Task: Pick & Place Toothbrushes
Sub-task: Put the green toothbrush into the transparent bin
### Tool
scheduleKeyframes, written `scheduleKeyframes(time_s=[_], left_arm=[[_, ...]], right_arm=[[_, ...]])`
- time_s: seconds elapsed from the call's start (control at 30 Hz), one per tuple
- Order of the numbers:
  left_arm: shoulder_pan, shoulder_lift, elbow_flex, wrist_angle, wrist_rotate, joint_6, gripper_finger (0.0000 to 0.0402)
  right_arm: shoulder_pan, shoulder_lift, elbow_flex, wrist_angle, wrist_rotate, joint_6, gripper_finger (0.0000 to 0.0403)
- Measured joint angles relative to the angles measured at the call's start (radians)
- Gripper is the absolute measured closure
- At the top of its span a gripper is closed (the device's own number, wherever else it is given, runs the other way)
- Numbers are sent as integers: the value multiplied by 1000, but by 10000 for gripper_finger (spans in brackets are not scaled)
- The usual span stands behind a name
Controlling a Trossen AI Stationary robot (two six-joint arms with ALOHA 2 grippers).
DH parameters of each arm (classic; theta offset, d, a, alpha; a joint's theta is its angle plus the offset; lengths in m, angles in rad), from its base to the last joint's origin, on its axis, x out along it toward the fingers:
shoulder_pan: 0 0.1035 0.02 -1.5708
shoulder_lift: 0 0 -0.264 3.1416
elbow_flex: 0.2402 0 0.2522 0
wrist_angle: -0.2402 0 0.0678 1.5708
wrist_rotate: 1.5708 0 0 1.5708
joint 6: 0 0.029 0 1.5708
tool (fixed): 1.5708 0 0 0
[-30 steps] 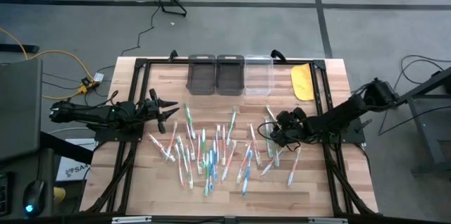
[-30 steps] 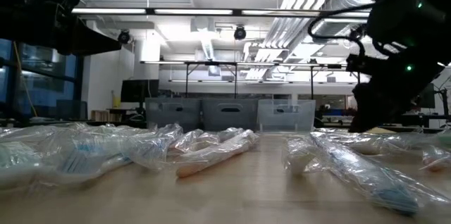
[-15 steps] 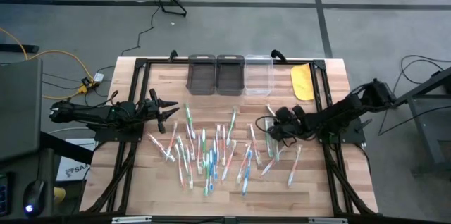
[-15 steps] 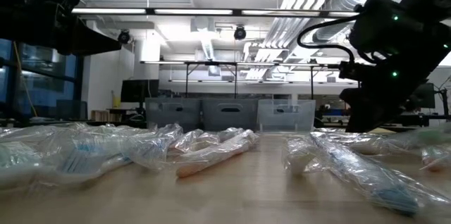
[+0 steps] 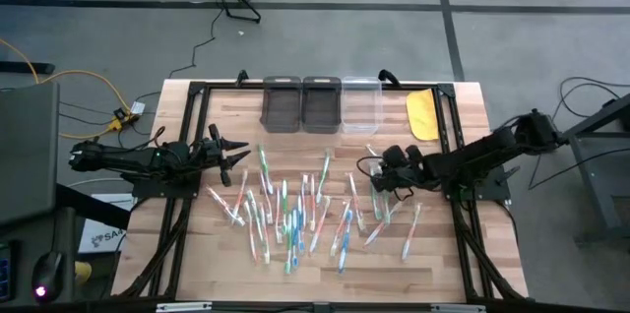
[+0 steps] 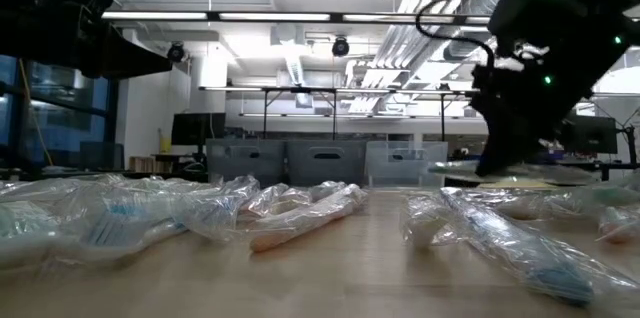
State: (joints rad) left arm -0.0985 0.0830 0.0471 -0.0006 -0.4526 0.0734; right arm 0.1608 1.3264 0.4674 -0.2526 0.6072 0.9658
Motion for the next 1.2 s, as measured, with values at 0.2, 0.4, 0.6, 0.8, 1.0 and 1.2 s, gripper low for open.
scheduleKeyframes(time_s=[0.2, 0.4, 0.6, 0.8, 1.0, 1.2], left_arm=[[0, 0, 0, 0, 0, 0, 300], [0, 0, 0, 0, 0, 0, 300], [0, 0, 0, 0, 0, 0, 300], [0, 0, 0, 0, 0, 0, 300], [0, 0, 0, 0, 0, 0, 300], [0, 0, 0, 0, 0, 0, 300]], right_arm=[[-54, -102, 79, -54, -28, -95, 390], [-184, -118, 212, -53, -77, -325, 390], [-342, -57, 327, -42, -147, -415, 390], [-483, 12, 351, 69, -213, -506, 389], [-575, 100, 352, 192, -225, -526, 388], [-658, 208, 351, 301, -227, -562, 388]])
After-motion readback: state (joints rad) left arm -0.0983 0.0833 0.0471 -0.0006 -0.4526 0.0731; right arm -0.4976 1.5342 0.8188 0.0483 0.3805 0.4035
